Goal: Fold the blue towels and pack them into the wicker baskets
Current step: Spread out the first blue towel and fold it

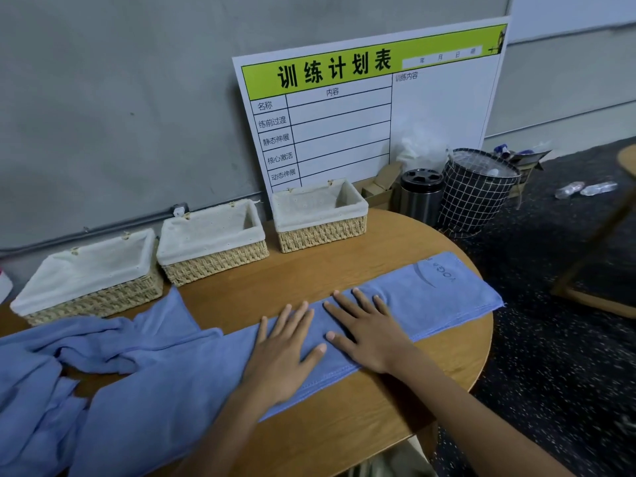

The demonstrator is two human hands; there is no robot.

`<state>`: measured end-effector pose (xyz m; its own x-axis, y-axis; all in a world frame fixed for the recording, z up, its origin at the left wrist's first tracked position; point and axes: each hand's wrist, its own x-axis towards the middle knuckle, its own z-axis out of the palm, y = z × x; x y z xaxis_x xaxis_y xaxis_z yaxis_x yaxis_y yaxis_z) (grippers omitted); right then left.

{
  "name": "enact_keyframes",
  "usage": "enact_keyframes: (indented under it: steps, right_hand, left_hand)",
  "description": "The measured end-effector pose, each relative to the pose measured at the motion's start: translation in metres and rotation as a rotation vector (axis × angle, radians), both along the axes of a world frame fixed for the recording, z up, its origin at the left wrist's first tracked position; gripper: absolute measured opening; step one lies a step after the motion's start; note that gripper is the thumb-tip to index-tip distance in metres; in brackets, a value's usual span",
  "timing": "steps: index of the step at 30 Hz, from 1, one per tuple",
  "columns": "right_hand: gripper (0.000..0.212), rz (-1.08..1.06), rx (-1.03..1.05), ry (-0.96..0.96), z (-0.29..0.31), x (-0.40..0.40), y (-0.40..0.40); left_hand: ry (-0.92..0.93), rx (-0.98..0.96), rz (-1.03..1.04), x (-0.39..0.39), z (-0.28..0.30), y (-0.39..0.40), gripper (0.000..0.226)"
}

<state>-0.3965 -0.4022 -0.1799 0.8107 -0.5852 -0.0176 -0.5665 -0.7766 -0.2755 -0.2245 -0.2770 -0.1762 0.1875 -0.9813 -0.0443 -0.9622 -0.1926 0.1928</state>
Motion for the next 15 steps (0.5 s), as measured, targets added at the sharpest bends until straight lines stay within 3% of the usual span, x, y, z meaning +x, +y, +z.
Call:
enact_keyframes:
  steps: [5,9,15]
  right_hand:
    - [0.086,-0.05,-0.008,0.006,0.0,-0.022,-0.013]
    - [0.087,-0.053,-0.013,-0.004,0.0,-0.023,-0.012]
    - [0.086,-0.078,-0.005,0.007,0.003,-0.032,-0.021]
  left_hand:
    - [-0.073,0.018,-0.002,0.007,-0.006,0.0,0.092]
    - [-0.069,0.011,0.004,0.004,-0.006,0.0,0.103]
    - [-0.043,0.017,-0.004,0.005,-0.003,0.002,0.102]
